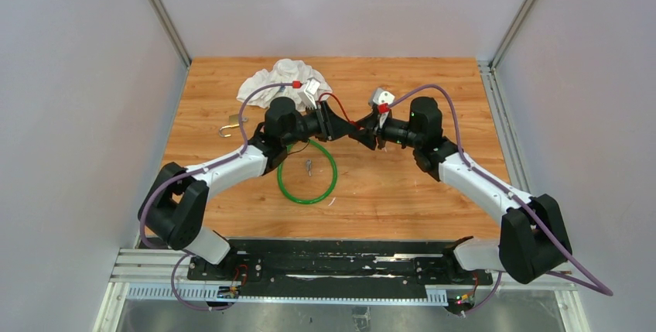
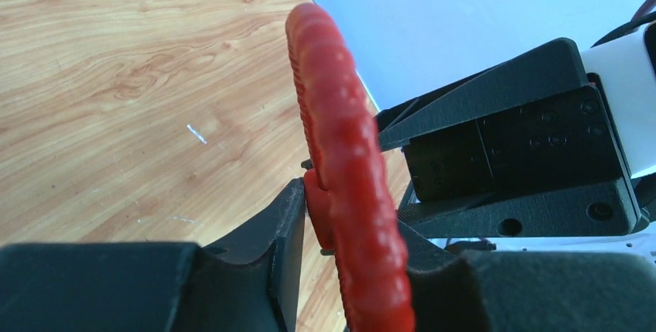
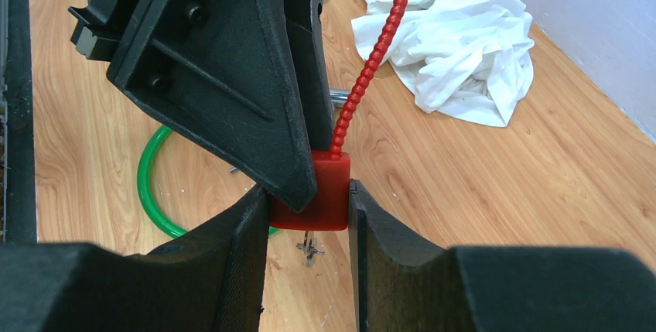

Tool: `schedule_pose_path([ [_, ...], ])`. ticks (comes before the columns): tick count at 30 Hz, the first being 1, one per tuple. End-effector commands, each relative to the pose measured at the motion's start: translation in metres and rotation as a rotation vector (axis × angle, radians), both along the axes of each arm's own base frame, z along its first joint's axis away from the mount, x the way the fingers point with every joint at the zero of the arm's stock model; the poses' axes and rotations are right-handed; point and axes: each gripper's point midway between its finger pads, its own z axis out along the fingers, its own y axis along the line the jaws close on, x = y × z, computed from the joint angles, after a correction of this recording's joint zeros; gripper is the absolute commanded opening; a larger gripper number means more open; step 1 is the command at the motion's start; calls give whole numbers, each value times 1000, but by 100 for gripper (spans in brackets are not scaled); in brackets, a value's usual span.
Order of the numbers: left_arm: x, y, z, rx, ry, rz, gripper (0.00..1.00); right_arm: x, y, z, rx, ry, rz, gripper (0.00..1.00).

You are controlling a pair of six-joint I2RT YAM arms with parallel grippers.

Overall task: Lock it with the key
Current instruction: Lock the lock.

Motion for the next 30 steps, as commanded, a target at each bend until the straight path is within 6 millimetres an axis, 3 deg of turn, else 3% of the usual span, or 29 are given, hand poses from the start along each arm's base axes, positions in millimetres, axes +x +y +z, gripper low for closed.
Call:
schedule_pose_path([
  [1,-4,-8,7,-17,15,-41,15,8,5,22,10,-70,-16,1],
  [5,-5,-8,13,-25,1,-49,1,13,3,21,4,-60,-46,9],
  [8,-6,-4,20,-26,-33,-43,0,16,0,17,-26,-31,-70,22],
  [11,-6,1,31,-47,-76,-39,0,16,-2,16,-51,-14,-76,47],
  [20,6,29,62,-134,-163,13,0,-9,-3,20,-80,-13,48,69],
  [25,7,40,80,-165,-228,10,0,-23,-7,31,-22,55,126,72],
  [30,-15,36,93,-214,-315,-109,0,-34,-1,46,49,146,184,68],
])
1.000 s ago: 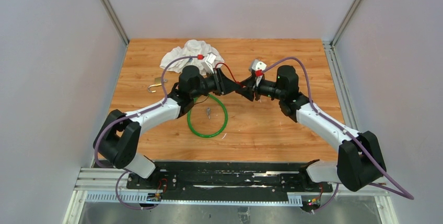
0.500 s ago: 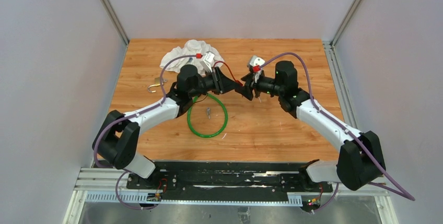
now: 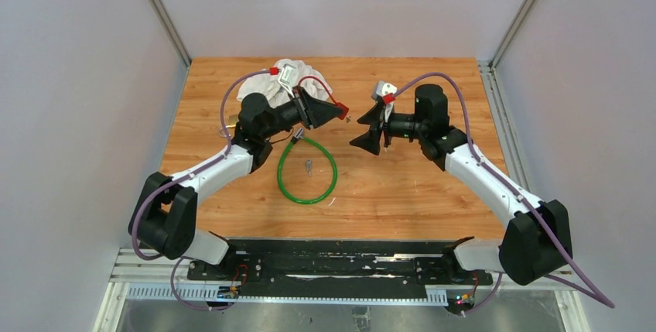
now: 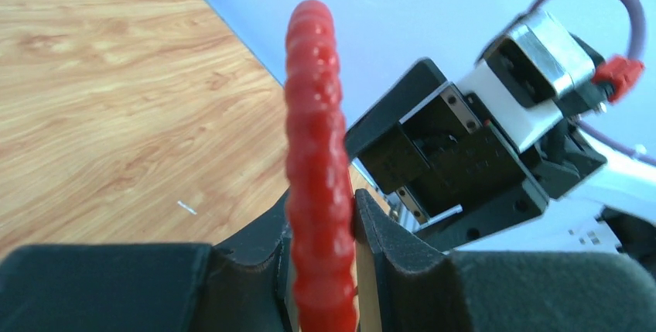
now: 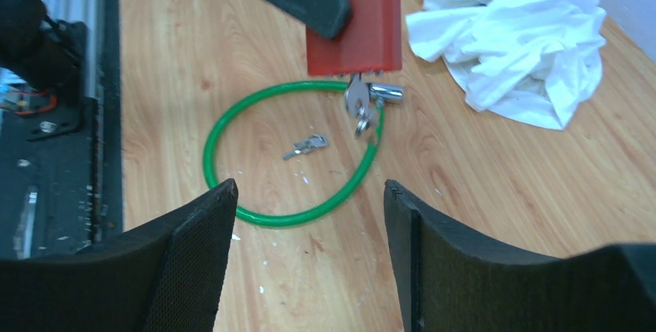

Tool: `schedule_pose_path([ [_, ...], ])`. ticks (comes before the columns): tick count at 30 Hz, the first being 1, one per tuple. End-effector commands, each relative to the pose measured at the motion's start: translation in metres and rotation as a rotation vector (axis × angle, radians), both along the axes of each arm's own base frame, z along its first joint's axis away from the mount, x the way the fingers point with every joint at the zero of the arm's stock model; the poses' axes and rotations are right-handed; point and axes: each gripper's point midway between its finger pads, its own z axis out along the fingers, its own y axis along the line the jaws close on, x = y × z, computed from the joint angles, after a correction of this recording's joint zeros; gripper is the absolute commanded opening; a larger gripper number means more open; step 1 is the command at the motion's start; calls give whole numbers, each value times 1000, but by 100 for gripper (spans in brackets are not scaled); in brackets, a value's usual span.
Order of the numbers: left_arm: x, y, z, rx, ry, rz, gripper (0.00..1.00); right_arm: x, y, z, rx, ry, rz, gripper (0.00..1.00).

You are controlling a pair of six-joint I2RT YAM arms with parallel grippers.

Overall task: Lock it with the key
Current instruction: Lock the lock.

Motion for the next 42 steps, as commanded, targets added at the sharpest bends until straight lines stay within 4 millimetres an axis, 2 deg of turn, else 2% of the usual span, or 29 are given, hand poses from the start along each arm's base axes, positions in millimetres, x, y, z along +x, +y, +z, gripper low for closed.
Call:
schedule_pose_path([
  [1,-34,-3,34,-75,-176,-147,0,-17,6,36,99,67,84,67],
  [6,-66,0,43,-98,-303,-263,0,-30,10,48,163,147,158,66],
  [11,-78,3,40,-74,-366,-286,0,-48,13,50,201,199,252,64],
  [14,-85,4,44,-83,-412,-311,1,-50,15,53,221,242,274,61],
  [22,-93,5,50,-128,-452,-346,0,-57,17,55,233,272,327,50],
  [36,-94,3,43,-103,-490,-341,0,-74,20,68,240,322,403,46],
  [42,-99,-1,38,-83,-508,-357,0,-73,24,73,251,353,399,43],
])
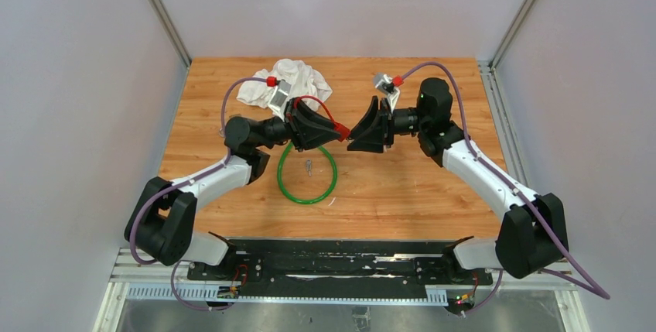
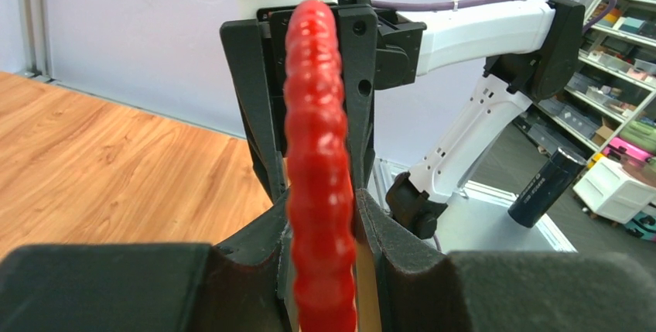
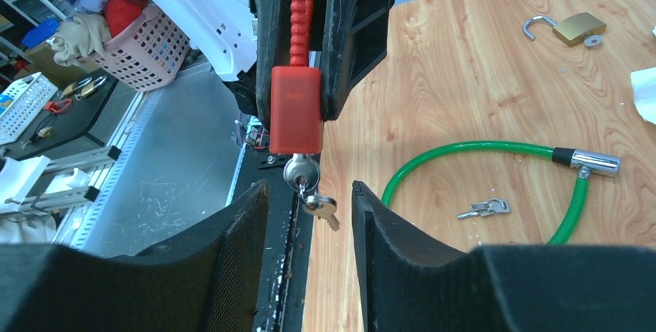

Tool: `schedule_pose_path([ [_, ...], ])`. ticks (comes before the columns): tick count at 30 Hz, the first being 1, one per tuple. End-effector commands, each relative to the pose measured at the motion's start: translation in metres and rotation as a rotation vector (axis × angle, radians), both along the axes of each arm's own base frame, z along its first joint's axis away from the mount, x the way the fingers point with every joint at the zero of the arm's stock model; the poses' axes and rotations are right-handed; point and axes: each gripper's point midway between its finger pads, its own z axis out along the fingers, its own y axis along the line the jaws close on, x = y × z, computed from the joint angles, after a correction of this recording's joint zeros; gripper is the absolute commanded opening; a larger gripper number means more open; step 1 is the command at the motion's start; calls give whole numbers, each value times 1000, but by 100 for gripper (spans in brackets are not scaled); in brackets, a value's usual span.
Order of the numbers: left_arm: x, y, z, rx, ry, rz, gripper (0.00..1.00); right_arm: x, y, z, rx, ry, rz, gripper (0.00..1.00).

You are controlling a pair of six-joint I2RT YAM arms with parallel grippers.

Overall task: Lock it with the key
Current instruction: Lock the lock.

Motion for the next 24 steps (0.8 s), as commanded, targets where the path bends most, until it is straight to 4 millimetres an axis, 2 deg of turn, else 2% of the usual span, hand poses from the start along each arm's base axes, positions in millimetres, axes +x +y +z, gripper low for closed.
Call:
schedule_pose_path([
  [1,-8,-3,0,4,-71,-9,0,-6,6,16,27,-6,43,42],
  [9,-8,-4,-1,6,-70,-12,0,-10,8,19,35,-10,62,34],
  [18,-7,-3,-1,4,-65,-1,0,-10,6,14,18,-46,60,15],
  [22,0,-4,-5,17,-41,33,0,0,6,10,-9,-87,-9,6],
  [24,3,-5,-9,28,-29,44,0,5,5,8,-29,-96,-37,4],
])
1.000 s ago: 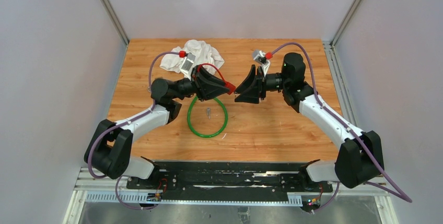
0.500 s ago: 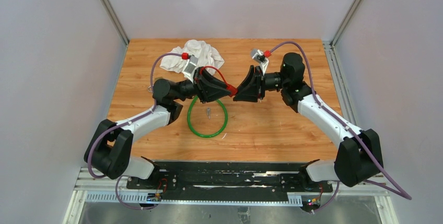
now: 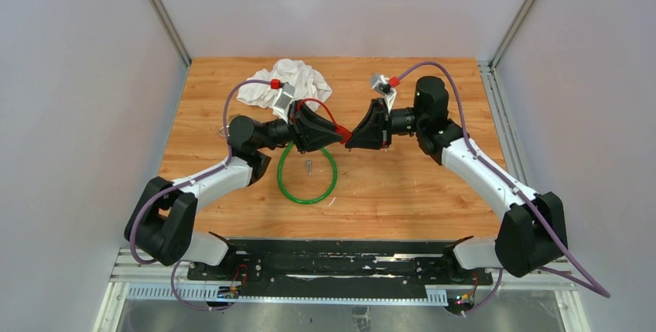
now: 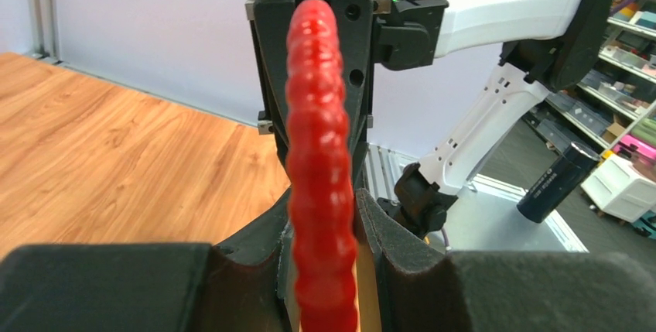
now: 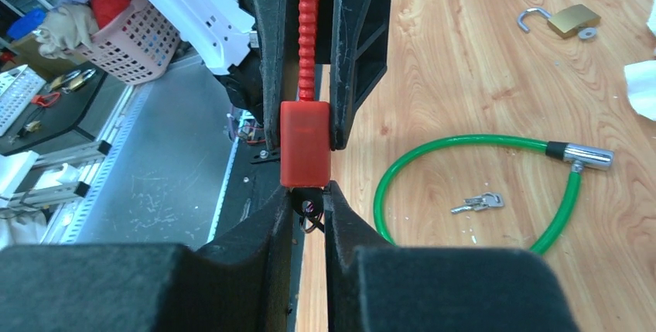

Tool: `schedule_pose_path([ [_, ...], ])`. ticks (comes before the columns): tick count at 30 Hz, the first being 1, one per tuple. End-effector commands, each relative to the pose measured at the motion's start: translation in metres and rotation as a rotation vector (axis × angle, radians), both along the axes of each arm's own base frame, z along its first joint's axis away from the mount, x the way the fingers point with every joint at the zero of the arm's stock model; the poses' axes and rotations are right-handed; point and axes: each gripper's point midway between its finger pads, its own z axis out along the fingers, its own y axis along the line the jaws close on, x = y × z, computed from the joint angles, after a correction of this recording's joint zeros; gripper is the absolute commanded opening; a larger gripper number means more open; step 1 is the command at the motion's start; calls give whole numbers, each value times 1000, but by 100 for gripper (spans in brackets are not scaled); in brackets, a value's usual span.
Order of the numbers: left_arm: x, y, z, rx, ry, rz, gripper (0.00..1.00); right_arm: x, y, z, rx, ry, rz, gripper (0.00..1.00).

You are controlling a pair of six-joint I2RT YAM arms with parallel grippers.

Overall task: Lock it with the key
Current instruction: Lock the lock.

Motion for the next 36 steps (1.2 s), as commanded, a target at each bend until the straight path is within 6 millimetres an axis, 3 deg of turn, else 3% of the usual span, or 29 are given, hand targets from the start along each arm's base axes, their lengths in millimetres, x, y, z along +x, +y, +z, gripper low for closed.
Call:
schedule_pose_path([
  [1,6,0,1,2,-13,48,0,8,1,8,-25,-96,-60,4],
  [12,51,1,-33,64,196,246,0,56,-14,-18,-188,-294,-364,2],
  [16,56,0,-38,67,237,262,0,65,-17,-24,-220,-334,-416,2],
  [20,55,3,-34,67,213,270,0,68,-22,-27,-252,-376,-429,13],
  [30,45,5,-22,27,152,220,0,46,-22,-24,-167,-277,-276,58],
  [36,35,3,-13,-12,134,157,0,46,-19,-26,-144,-208,-253,59],
])
